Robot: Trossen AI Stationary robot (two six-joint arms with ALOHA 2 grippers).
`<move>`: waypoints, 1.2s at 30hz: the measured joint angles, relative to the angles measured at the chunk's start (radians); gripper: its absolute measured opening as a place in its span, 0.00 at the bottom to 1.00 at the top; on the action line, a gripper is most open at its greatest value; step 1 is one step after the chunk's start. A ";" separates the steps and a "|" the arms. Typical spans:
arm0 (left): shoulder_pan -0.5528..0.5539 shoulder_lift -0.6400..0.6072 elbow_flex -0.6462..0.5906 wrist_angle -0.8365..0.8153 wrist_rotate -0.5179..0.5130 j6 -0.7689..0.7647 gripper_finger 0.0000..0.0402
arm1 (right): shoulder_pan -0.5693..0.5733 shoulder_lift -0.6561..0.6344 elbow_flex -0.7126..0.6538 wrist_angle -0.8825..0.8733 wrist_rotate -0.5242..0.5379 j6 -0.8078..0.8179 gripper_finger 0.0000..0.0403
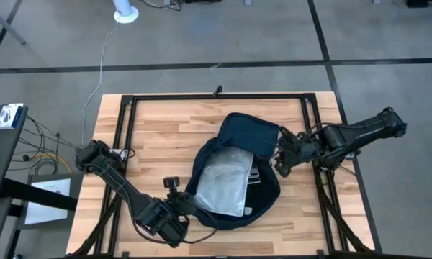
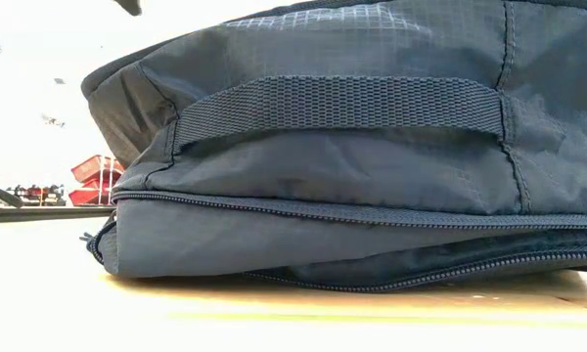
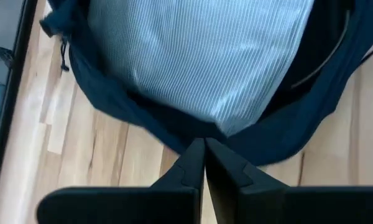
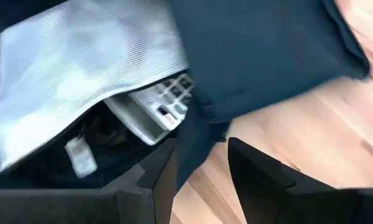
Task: Unpack backpack
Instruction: Close the dark blue backpack
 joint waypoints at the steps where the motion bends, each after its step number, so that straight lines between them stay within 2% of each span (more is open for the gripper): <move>1: -0.003 -0.040 -0.059 0.048 0.001 0.001 0.00 | -0.010 -0.004 -0.013 0.002 0.000 0.028 0.33; 8: 0.000 -0.339 -0.514 0.557 0.023 0.037 0.00 | -0.031 -0.060 -0.135 0.005 0.040 0.250 0.33; 13: 0.039 -0.487 -0.713 0.757 0.016 0.037 0.00 | -0.047 -0.149 -0.231 0.005 0.173 0.410 0.34; 18: 0.104 -0.530 -0.782 0.792 -0.007 0.061 0.00 | -0.144 -0.282 -0.347 0.057 0.225 0.555 0.36; 26: 0.228 -0.504 -0.800 0.815 -0.037 0.172 0.00 | -0.384 -0.483 -0.540 0.429 0.077 0.476 0.44; 32: 0.262 -0.498 -0.800 0.814 -0.036 0.199 0.00 | -0.536 -0.468 -0.655 0.588 -0.059 0.421 0.56; 36: 0.264 -0.498 -0.800 0.812 -0.006 0.213 0.00 | -0.625 -0.418 -0.699 0.619 -0.067 0.404 0.60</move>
